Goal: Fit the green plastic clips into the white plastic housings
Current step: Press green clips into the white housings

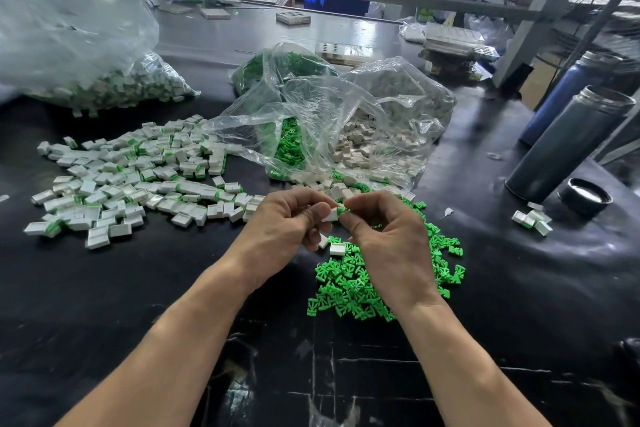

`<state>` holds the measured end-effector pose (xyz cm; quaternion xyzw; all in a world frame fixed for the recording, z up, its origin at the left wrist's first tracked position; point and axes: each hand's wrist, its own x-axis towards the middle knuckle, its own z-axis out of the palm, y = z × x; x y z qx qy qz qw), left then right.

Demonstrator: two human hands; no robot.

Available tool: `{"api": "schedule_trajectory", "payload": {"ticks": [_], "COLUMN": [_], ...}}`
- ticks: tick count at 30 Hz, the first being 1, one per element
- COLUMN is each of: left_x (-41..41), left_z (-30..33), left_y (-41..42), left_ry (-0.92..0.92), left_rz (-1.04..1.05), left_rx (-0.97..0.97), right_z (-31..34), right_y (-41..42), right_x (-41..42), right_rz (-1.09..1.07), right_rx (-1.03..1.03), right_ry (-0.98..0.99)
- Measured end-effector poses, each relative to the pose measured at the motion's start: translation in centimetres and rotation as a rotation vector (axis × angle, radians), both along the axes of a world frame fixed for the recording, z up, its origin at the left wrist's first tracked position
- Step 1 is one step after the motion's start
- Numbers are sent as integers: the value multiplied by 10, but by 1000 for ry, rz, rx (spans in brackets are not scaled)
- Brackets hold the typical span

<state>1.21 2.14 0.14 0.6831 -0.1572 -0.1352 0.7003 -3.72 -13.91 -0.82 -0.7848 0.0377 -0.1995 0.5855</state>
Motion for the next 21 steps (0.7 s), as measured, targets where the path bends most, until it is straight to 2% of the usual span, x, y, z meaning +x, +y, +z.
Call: {"api": "schedule_trajectory", "payload": {"ticks": [3, 7, 14, 21], "left_x": [0, 0, -1, -3], "left_z": [-1, 0, 3, 5], "left_y": [0, 2, 2, 1], "left_ry": [-11, -27, -6, 14], "left_rz": [10, 23, 6, 44], "left_rx": [14, 27, -16, -22], "right_z": [2, 5, 8, 5], "right_y": [1, 1, -1, -1], "right_x": [-2, -3, -1, -3], "right_rz": [23, 77, 96, 31], "right_rx": [-55, -15, 291, 134], "right_ry": [-9, -16, 65, 103]}}
